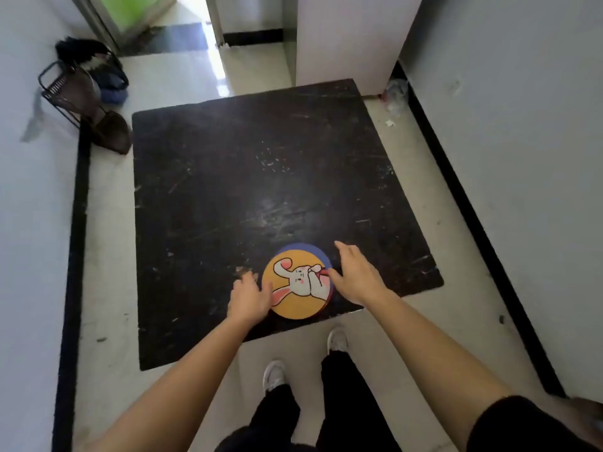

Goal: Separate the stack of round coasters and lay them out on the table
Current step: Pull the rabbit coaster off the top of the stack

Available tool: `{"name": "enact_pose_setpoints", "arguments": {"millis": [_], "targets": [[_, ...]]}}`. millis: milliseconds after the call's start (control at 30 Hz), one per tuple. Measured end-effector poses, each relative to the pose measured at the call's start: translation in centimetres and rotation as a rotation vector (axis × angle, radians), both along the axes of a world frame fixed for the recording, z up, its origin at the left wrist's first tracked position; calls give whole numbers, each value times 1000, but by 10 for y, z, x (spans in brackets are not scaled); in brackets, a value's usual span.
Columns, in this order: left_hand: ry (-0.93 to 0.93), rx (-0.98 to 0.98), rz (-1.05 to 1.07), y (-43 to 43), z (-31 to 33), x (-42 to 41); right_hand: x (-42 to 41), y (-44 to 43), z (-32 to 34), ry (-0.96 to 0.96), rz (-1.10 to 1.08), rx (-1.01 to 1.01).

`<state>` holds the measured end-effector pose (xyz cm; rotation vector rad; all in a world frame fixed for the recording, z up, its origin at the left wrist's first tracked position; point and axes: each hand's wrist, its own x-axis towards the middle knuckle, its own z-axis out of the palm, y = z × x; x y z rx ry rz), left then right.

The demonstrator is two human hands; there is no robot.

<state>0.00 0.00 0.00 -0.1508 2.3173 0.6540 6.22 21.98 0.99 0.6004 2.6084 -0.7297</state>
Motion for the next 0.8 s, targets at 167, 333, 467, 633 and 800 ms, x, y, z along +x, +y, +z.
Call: {"name": "enact_pose_setpoints", "arguments": {"millis": [167,333,467,633,800], "targets": [[-221,69,411,15,-18,9,-25,-5,-25,-145,-23,-129],[-347,145,691,40,-20,6,-31,-6,-37,-253,57,-121],[-350,97,745,51,-22,4,-26,-3,-39,-257,2,-183],[-342,152,832,52,-30,7,-23,-6,-40,-205,-40,-178],[-342,189,850,49,-29,7,-22,-12,-38,-296,-51,-167]]}}
